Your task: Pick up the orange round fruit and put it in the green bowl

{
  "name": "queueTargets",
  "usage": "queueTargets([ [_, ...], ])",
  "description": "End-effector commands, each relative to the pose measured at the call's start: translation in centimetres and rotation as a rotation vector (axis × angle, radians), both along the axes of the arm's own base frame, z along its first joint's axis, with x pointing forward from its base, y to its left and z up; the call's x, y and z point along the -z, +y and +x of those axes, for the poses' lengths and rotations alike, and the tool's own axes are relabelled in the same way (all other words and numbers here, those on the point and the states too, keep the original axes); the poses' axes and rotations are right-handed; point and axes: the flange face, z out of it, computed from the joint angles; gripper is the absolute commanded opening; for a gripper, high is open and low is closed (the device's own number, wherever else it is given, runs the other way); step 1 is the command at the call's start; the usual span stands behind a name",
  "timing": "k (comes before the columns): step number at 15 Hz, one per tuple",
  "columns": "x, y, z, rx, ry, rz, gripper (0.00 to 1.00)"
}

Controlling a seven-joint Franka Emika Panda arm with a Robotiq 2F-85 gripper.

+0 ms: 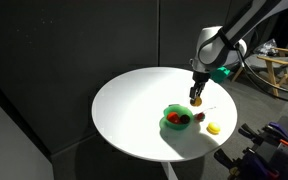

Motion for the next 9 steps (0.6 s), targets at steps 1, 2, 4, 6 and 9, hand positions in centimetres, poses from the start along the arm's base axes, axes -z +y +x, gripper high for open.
queueTargets([
  [1, -0.1, 0.0, 0.0, 0.000, 0.001, 0.000, 0.67],
  [2, -0.1, 0.0, 0.1, 0.001, -0.001, 0.000, 0.42],
  [4, -0.6, 0.2, 0.4, -0.003, -0.015, -0.003, 0.42],
  [6, -0.9, 0.5, 0.5, -0.009, -0.026, -0.004, 0.42],
  [9, -1.3, 1.2, 0.7, -0.026, -0.042, -0.011, 0.42],
])
